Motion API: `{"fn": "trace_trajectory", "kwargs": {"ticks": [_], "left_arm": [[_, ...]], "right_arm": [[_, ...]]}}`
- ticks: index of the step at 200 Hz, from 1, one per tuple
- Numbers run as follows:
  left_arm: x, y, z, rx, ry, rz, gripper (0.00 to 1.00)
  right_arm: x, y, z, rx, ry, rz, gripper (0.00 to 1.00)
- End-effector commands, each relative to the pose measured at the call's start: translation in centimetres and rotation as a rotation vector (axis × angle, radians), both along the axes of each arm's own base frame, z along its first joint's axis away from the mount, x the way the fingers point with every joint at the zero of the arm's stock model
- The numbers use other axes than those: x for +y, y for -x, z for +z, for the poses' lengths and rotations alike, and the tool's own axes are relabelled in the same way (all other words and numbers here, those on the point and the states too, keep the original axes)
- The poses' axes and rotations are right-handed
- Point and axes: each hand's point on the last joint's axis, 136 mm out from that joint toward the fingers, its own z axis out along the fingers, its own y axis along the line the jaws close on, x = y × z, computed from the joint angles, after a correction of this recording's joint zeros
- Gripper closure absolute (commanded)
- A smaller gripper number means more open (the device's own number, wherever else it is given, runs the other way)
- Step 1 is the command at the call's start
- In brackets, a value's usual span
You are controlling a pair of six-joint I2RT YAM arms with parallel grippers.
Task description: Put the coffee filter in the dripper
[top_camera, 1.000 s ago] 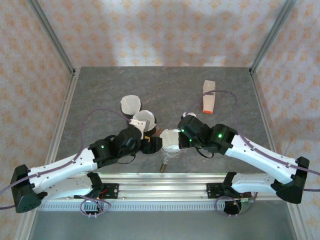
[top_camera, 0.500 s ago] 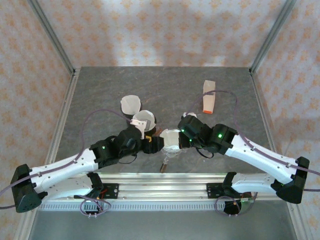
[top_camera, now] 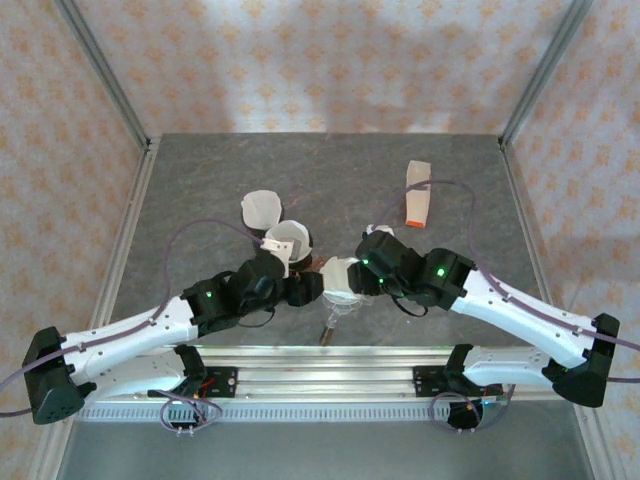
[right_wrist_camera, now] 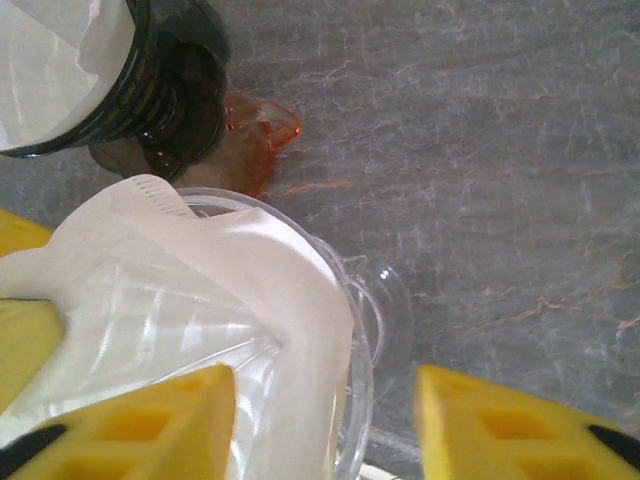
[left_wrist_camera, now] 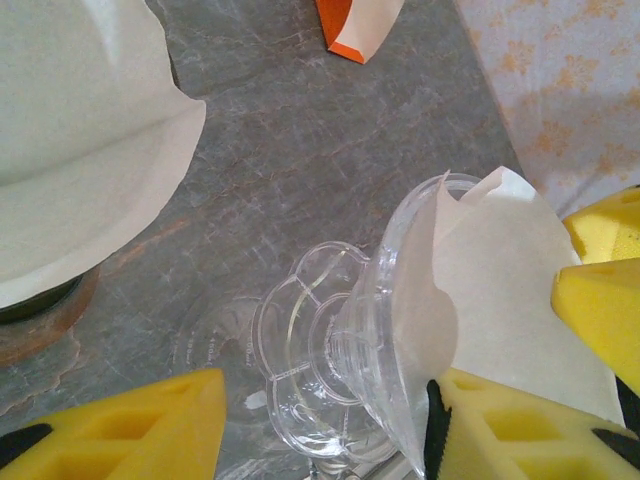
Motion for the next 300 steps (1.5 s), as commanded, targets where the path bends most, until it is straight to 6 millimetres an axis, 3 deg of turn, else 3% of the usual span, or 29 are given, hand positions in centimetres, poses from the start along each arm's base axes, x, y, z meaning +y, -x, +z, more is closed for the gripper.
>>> {"fn": "trace_trajectory", "kwargs": {"ticks": [1,119,139,169,189,209,234,300], "left_arm": [[0.5,-0.1,-0.1,-0.004,-0.017,0.020,0.44],[0.3,-0.3,-0.7,0.004,-0.018,0.021,0.44],[0.2,-0.3,-0.7,0.003,-0.020,0.020,0.43],[0.3,-0.3,-0.7,0.002,-0.019,0.020,0.39],[0.3,-0.2,-0.8,0.001,-0.020,0.020,0.38],[0.3,-0.2,-1.0,0.004,-0.020,0.021,0.38],[0.3,-0.2,-1.1,0.006,-0.015,0.024,0.37],[0.2,-0.2,-1.4,0.009,-0.009,0.021,0.37]], "right_arm": [[0.3,0.7,0.6,0.014,0.002,0.039,0.43],[-0.1,3.0,-1.0,0.088,0.103,0.180,0.37],[-0.5,2.4,-0.4,0.057,0.106,0.145,0.36],[-1.3,0.5,1.8,-0.042,0.065,0.040,0.19],[-1.0,-0.5,2.2,-0.035,0.053,0.014,0.15],[-0.3,-1.0,1.5,-0.004,0.063,0.021,0.13],[0.3,-1.5,-0.9,0.063,0.128,0.030,0.12],[-0.6,-2.0,-4.1,0.125,0.230,0.020,0.12]]}}
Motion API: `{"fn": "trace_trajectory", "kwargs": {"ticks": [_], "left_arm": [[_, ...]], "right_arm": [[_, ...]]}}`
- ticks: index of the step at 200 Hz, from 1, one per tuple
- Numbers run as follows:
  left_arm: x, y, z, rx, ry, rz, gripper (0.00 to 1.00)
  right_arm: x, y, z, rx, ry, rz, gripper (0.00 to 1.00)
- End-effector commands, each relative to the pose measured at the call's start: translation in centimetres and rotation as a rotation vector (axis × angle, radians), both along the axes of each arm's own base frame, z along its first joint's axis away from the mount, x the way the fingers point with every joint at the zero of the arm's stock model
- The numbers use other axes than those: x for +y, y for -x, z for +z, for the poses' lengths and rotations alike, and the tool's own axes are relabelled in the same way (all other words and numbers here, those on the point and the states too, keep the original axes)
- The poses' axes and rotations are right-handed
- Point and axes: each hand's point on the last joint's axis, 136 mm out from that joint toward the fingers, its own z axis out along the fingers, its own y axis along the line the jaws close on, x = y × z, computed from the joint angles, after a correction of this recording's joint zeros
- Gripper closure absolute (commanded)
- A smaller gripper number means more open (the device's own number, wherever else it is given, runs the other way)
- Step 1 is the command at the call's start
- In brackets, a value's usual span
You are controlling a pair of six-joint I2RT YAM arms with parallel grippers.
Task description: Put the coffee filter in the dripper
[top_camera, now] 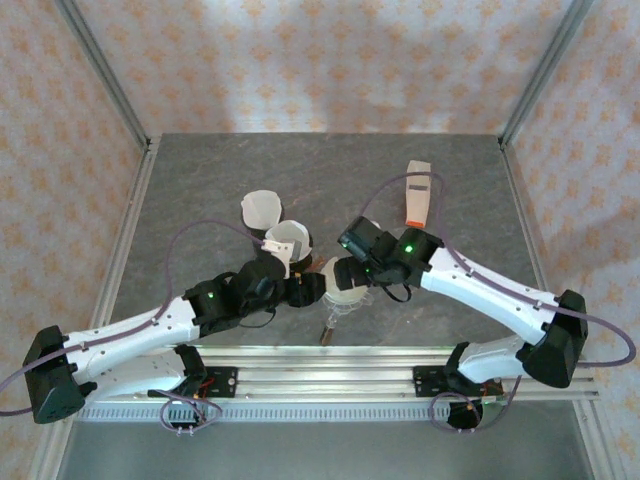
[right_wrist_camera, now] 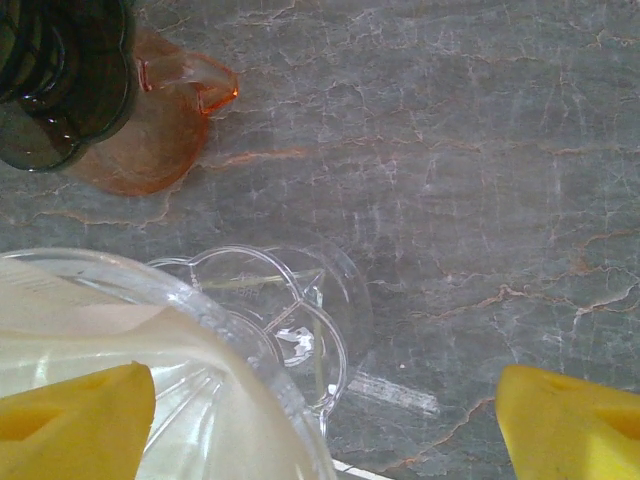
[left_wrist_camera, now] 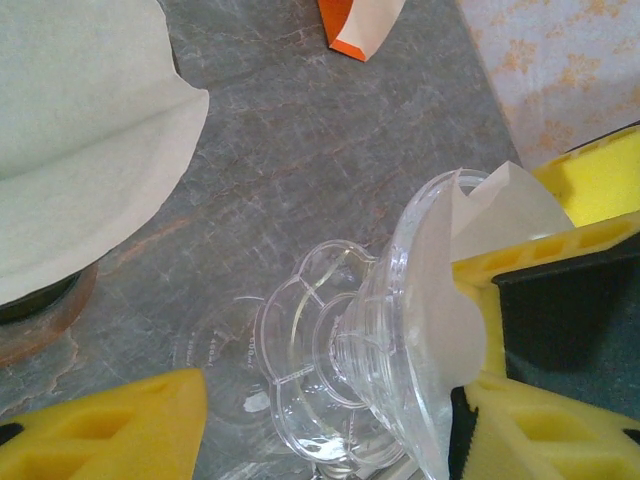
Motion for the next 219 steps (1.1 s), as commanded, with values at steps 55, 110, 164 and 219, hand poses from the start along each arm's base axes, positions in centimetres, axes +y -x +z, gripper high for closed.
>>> {"fn": "trace_trajectory", "kwargs": {"ticks": [55,110,164,219], "left_arm": [[0.4,-0.2,-1.0,0.014,-0.010,0.025,0.37],[0.4,-0.2,-1.2,0.018,-0.011,0.022,0.37],[0.4,-0.2,-1.4,0.022,-0.010,0.028,0.37],[0.4,-0.2,-1.5,0.023,-0.010,0.028,0.37]], "right_arm": [[-0.7,0.1,-3.7,0.056,0.114,0.028,0.12],[-0.8,0.1,-5.1,0.063,0.127,0.028,0.12],[-0.8,-0.2,-3.8,0.019,0.097,0.009,0.12],[-2.4,-0.8,2.6,-0.148,-0.030,-0.073,0.12]]}}
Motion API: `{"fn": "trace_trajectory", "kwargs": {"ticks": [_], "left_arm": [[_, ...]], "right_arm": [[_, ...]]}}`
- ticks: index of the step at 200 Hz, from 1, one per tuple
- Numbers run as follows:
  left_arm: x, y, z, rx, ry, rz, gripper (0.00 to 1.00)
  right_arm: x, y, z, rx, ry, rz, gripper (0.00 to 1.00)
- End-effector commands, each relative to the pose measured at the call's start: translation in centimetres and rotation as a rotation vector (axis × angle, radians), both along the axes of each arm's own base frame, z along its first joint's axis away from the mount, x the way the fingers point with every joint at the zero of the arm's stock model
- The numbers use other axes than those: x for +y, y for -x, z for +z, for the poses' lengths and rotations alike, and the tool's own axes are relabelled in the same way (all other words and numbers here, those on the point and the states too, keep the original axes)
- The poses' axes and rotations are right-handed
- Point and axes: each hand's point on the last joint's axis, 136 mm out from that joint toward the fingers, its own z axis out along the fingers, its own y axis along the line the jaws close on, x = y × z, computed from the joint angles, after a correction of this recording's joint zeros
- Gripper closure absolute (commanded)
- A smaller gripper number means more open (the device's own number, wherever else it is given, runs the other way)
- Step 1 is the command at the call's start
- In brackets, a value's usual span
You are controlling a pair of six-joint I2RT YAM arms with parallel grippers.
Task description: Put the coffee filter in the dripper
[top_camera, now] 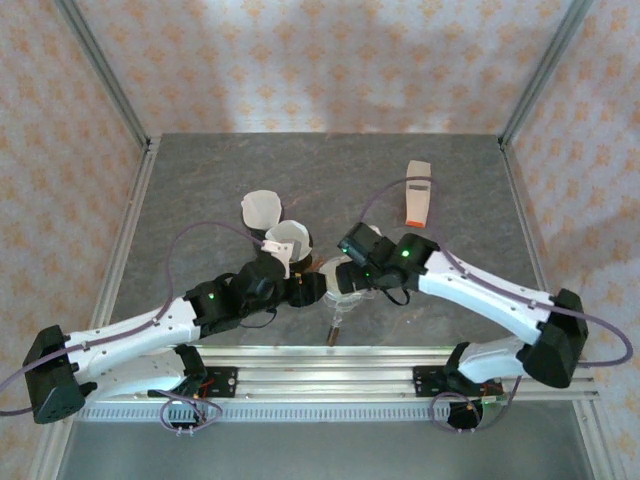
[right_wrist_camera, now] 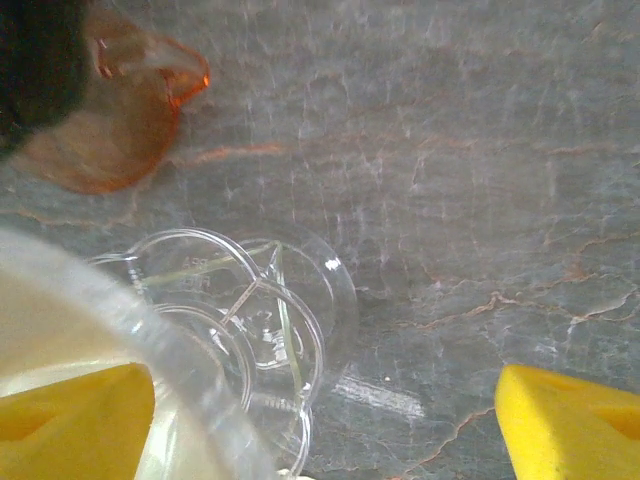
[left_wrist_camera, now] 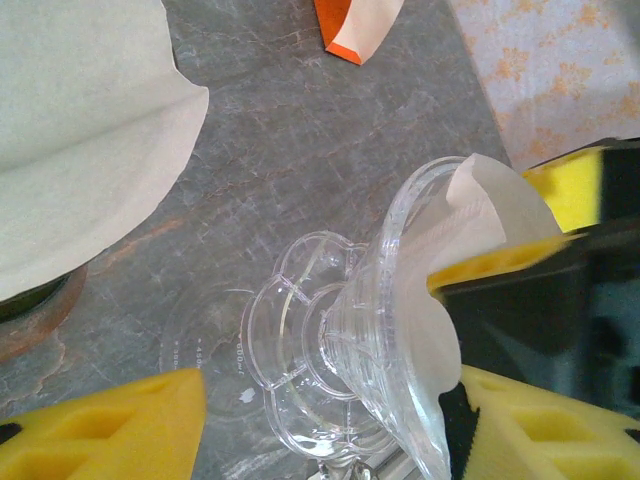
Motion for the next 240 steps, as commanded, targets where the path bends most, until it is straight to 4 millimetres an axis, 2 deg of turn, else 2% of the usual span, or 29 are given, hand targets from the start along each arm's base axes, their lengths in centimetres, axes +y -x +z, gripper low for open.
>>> {"fn": "trace_trajectory", "kwargs": {"ticks": [1,12,31,62,140,178,207,227,240], "left_arm": [[0.6,-0.1,-1.3,0.015,-0.034,0.019,0.37],[0.6,-0.2,-1.3,0.014,-0.034,0.021,0.37],[0.6,-0.1,-1.3,0.013,-0.032,0.021,0.37],[0.7,-0.2,-0.8,0.003,-0.023,0.025,0.35],[1.2,0.0,1.9,-0.056,0.054,0.033,0.16],[1.6,0.0,2.7,-0.068,0.062,0.043,0.15],[4.2,-0.7,3.9,-0.098,0.061,0.116,0.20],[7.3,-1.6,4.9,-0.111,0.073,0.200,0.29],[9.4,-1.9,5.4,-0.120,0.062,0.251,0.30]], "right_arm": [[-1.7,-0.6,3.6,-0.113,-0.039,-0.070,0.12],[-2.4,-0.4,4.9,-0.150,-0.080,-0.090,0.12],[-3.2,0.0,5.6,-0.174,-0.119,-0.117,0.12],[-4.1,0.4,5.8,-0.195,-0.158,-0.151,0.12],[-5.1,0.7,6.5,-0.226,-0.194,-0.182,0.12],[-5.6,0.7,7.0,-0.249,-0.207,-0.196,0.12],[-6.1,0.8,7.3,-0.275,-0.224,-0.208,0.12],[-6.4,0.9,7.2,-0.289,-0.240,-0.219,0.12],[-6.5,0.9,7.2,-0.299,-0.255,-0.221,0.12]]}}
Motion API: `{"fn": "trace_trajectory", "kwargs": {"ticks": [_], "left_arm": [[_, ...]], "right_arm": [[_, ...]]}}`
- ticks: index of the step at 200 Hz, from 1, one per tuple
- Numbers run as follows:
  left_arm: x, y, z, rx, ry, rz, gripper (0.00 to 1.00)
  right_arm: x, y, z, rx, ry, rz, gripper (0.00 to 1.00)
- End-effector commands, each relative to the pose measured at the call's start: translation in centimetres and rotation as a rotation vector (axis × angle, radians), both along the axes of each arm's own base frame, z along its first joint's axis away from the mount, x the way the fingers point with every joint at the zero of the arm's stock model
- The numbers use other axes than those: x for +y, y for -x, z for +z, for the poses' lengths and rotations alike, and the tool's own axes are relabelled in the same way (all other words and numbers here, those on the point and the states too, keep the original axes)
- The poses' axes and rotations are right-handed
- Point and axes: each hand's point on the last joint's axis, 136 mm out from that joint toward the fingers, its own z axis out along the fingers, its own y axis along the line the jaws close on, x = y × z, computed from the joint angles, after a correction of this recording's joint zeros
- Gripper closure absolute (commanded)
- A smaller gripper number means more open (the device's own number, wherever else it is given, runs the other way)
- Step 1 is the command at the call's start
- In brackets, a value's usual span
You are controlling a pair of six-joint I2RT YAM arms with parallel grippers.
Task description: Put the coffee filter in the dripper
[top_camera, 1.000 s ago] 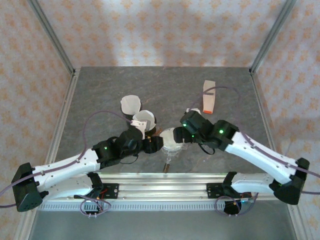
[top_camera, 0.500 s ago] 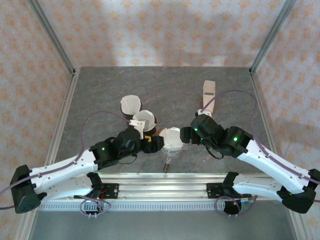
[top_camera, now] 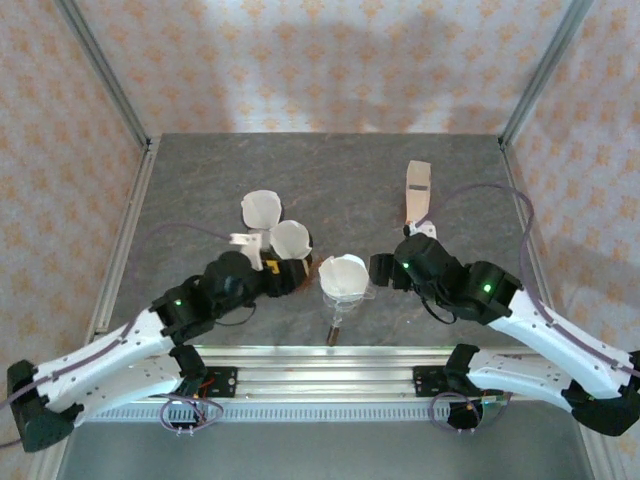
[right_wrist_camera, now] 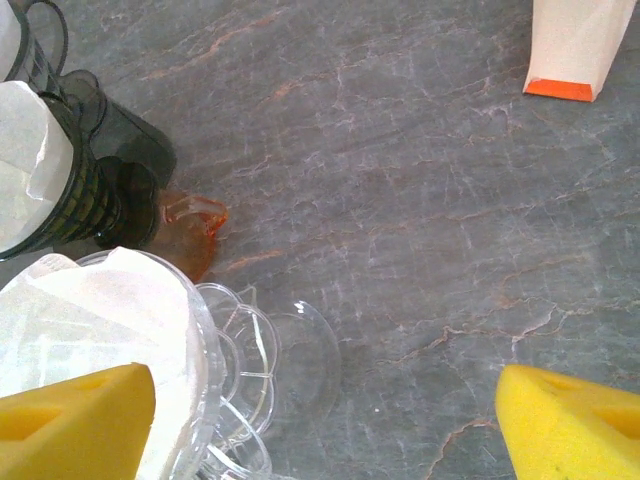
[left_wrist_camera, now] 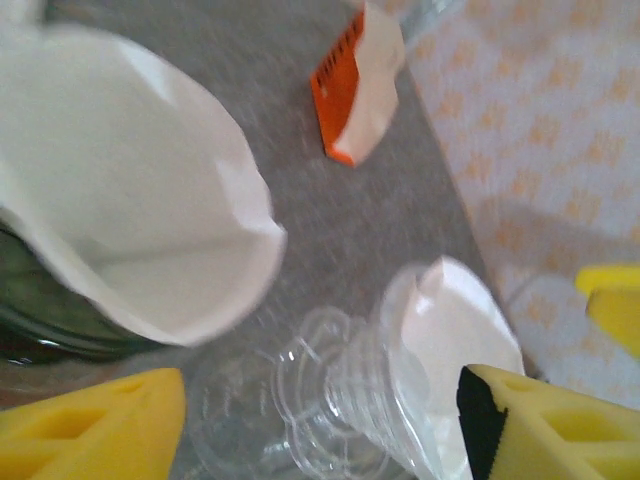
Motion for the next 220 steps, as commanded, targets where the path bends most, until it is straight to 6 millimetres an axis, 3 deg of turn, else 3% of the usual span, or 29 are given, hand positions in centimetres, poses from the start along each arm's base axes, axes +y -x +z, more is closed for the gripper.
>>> {"fn": "trace_trajectory", "kwargs": {"ticks": [1,35,72,101,132,178,220], "left_arm": [[4.0,-0.5,0.6,-0.010,-0.041,0.105,0.30],[9.7,-1.3,1.4,-0.024,-0.146,0.279,0.30],[13.5,-3.6,0.0,0.058,-0.055,0.425,0.51],[15.6,-6.0,-3.9,0.144,0.005,0.527,0.77],[16.2,-8.4,-9.0,0.233,0.046,0.587,1.00],[15.4,-10.2,-13.8,0.302,0.151,0.609,1.00],[14.6,-11.3,-16.0,0.314,0.254,0.614,1.00]], "right_arm": [[-0.8,-0.3,0.2,-0.047,-0.022,-0.044,0.12],[-1.5,-0.6,0.1,-0.084,-0.032,-0.074,0.12],[-1.6,-0.5,-0.2,-0.095,-0.042,-0.075,0.12],[-1.8,-0.4,-0.3,-0.102,-0.051,-0.072,0.12],[-2.0,-0.3,0.0,-0.120,-0.068,-0.071,0.12],[-2.1,-0.3,0.5,-0.141,-0.065,-0.060,0.12],[-2.2,-0.4,0.2,-0.144,-0.055,-0.062,0.12]]}}
